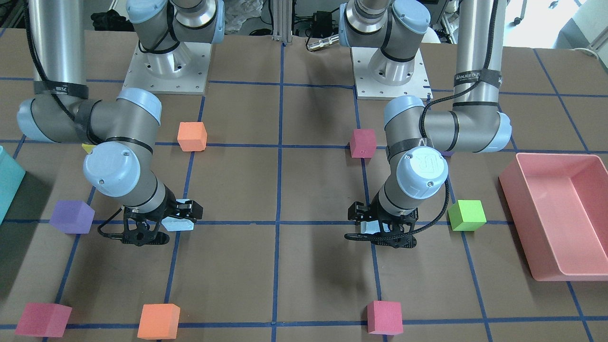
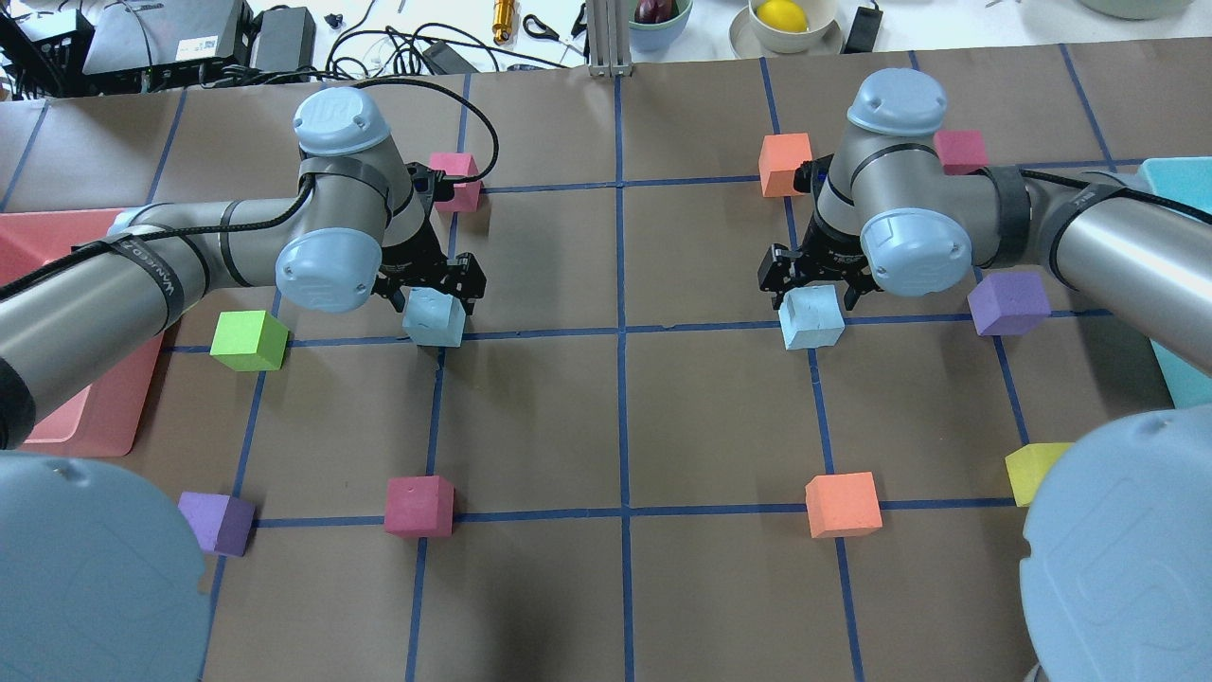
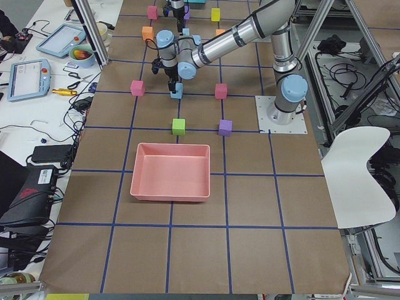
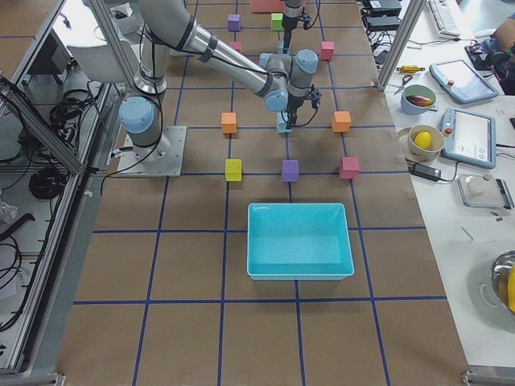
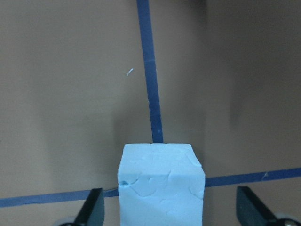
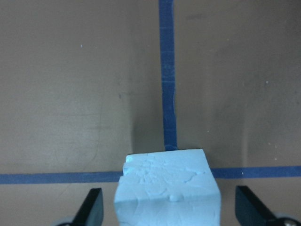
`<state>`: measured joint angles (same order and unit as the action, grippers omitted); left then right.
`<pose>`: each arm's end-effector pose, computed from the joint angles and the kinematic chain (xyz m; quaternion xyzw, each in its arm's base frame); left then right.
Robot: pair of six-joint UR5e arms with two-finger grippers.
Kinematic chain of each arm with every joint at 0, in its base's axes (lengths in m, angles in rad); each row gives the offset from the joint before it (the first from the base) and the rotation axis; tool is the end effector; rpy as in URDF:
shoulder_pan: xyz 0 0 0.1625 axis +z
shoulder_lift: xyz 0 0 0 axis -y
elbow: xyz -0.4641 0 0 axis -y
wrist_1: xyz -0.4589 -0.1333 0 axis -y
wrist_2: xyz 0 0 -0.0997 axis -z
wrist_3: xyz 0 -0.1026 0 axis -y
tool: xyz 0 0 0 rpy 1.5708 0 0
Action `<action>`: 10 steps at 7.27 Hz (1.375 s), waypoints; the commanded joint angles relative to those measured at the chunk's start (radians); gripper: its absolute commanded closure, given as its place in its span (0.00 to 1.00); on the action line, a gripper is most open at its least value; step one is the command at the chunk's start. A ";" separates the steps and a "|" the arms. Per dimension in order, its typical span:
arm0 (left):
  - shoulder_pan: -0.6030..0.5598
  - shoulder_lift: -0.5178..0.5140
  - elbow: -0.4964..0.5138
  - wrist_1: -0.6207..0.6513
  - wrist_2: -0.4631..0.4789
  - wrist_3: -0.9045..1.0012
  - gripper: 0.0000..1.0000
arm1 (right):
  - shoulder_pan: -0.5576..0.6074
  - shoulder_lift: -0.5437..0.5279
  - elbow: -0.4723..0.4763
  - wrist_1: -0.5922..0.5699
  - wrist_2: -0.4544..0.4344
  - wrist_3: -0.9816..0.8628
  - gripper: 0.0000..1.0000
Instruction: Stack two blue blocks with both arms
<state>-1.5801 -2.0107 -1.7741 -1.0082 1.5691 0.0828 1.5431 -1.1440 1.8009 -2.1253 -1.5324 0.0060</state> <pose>-0.1396 -0.6547 0.1969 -0.0460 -0.9981 -0.0402 0.0023 0.1193 -0.6478 0.1926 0.0178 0.9983 0.0510 0.0197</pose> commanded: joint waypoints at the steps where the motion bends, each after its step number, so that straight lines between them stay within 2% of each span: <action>1: 0.000 -0.002 -0.008 0.003 -0.001 -0.001 0.12 | 0.000 0.009 0.002 -0.066 -0.002 -0.011 0.75; 2: 0.000 -0.005 -0.020 0.006 -0.001 -0.003 0.14 | 0.000 0.007 -0.005 -0.090 -0.002 -0.012 0.98; 3: 0.005 -0.003 -0.018 0.016 -0.003 0.002 0.14 | 0.003 0.003 -0.021 -0.087 0.000 -0.011 1.00; 4: 0.005 -0.005 -0.024 0.016 -0.003 0.000 0.25 | 0.015 0.001 -0.072 -0.070 0.000 0.002 1.00; 5: 0.006 -0.003 -0.016 0.017 -0.003 0.003 0.38 | 0.034 0.006 -0.145 -0.012 0.000 0.006 1.00; 7: 0.006 -0.002 -0.007 0.019 -0.001 0.002 0.73 | 0.051 0.059 -0.297 0.059 0.005 0.035 1.00; 8: 0.006 0.006 0.011 0.017 -0.001 0.008 0.76 | 0.086 0.116 -0.377 0.056 0.036 0.113 1.00; 9: 0.006 0.004 0.050 0.005 0.000 0.008 0.86 | 0.124 0.178 -0.467 0.059 0.037 0.176 1.00; 10: 0.005 -0.006 0.091 -0.024 0.002 0.008 0.92 | 0.149 0.243 -0.551 0.057 0.043 0.224 1.00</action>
<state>-1.5741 -2.0097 -1.7310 -1.0054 1.5691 0.0897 1.6539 -0.9829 1.3619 -2.0693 -1.4986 0.1590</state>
